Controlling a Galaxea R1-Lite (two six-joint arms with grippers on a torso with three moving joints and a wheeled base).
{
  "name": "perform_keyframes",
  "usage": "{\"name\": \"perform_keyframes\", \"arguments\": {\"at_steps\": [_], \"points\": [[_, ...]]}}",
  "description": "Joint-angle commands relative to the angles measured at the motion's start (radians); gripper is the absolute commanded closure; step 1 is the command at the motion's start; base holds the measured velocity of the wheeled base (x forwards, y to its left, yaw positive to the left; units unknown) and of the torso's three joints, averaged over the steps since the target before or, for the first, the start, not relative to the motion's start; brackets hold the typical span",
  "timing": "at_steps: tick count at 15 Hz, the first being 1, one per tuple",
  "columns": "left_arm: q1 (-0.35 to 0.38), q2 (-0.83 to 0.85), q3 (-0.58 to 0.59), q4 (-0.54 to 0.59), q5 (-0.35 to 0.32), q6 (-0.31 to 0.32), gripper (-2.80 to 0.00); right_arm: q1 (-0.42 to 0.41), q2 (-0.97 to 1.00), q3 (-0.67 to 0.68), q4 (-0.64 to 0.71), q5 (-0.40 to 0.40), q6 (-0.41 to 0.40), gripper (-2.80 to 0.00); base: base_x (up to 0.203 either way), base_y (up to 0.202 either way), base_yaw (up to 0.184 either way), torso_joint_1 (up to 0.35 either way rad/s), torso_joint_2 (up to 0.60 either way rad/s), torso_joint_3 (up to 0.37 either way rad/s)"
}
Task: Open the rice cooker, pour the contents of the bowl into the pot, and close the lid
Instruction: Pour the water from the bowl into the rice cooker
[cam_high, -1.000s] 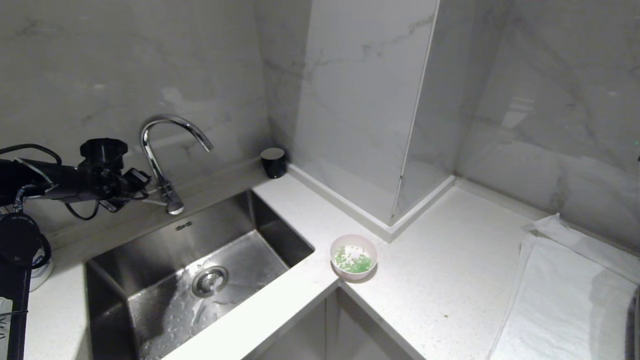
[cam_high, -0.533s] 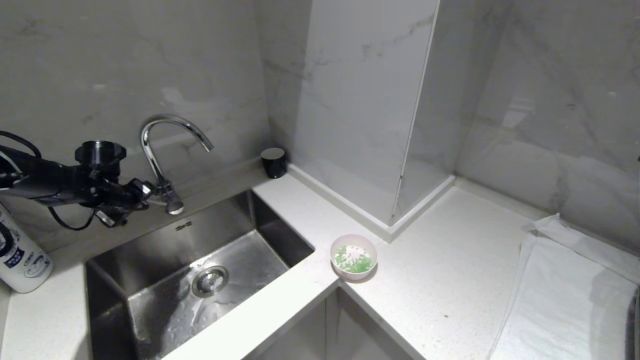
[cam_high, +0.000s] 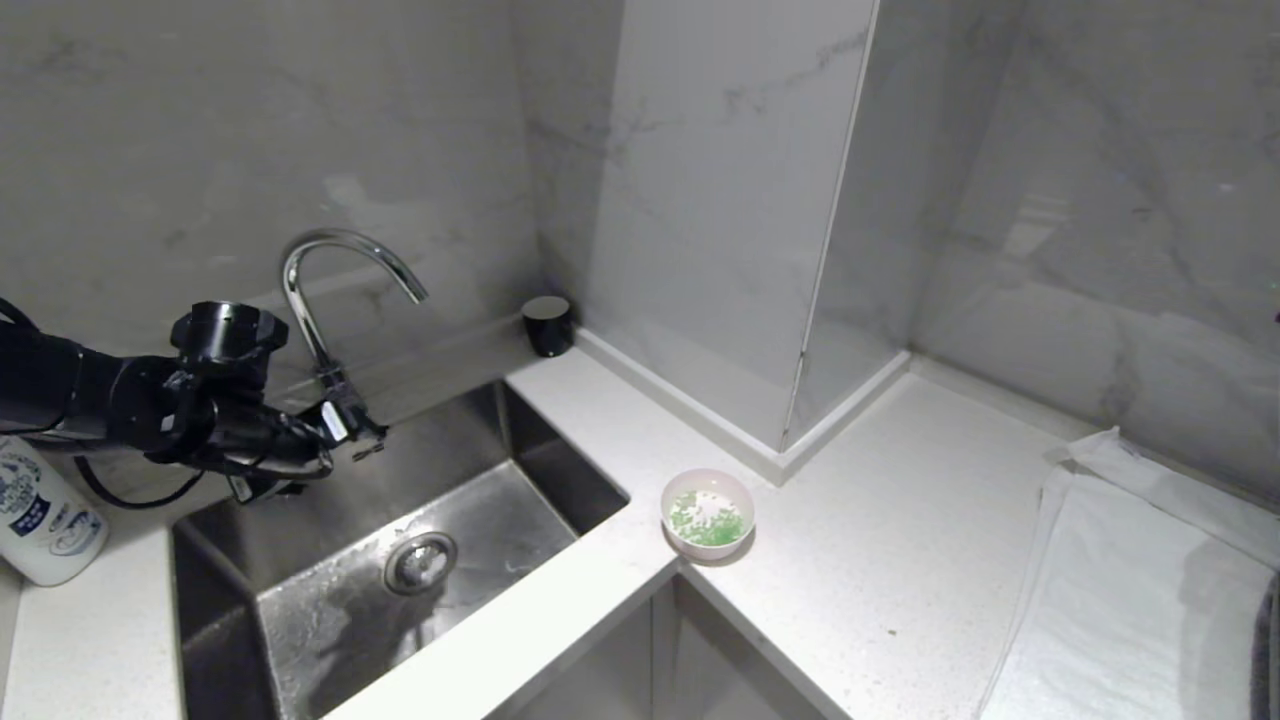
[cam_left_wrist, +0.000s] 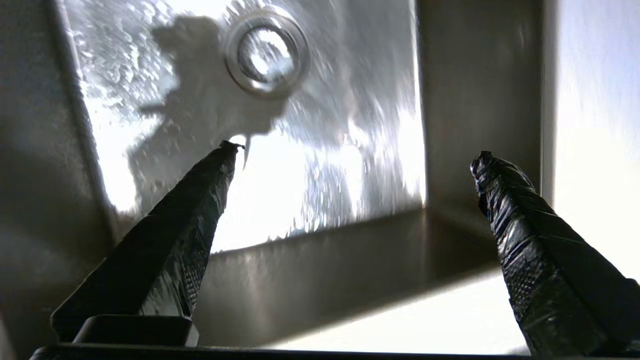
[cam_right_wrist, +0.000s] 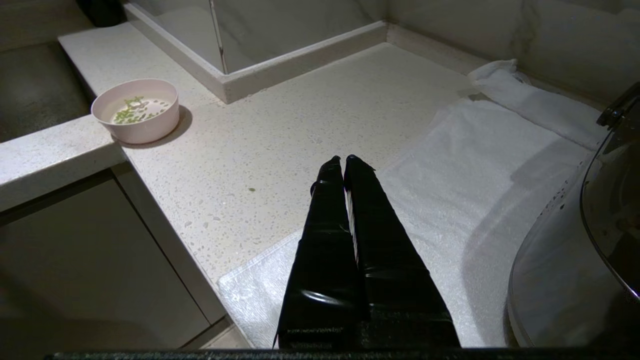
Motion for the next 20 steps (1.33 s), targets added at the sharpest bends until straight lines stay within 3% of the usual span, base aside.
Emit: {"name": "perform_keyframes", "arguments": {"at_steps": [1, 3, 6, 14, 20], "points": [[-0.029, -0.140, 0.104, -0.004, -0.063, 0.071, -2.80, 0.001, 0.001, 0.000, 0.001, 0.000, 0.000, 0.00, 0.000, 0.000, 0.000, 0.000, 0.00, 0.000], [-0.032, -0.188, 0.194, -0.072, -0.104, 0.176, -2.80, 0.000, 0.000, 0.000, 0.001, 0.000, 0.000, 0.00, 0.000, 0.000, 0.000, 0.000, 0.00, 0.000], [-0.055, -0.299, 0.342, -0.221, -0.110, 0.283, -2.80, 0.001, -0.001, 0.000, 0.001, 0.000, 0.000, 0.00, 0.000, 0.000, 0.000, 0.000, 0.00, 0.000], [-0.091, -0.622, 0.504, -0.265, -0.096, 0.333, -2.80, 0.000, 0.000, 0.000, 0.001, 0.000, 0.000, 0.00, 0.000, 0.000, 0.000, 0.000, 0.00, 0.000], [-0.090, -1.016, 0.601, -0.239, -0.096, 0.471, -2.80, 0.000, -0.001, 0.000, 0.001, 0.000, 0.000, 0.00, 0.000, 0.000, 0.000, 0.000, 0.00, 0.000]]}}
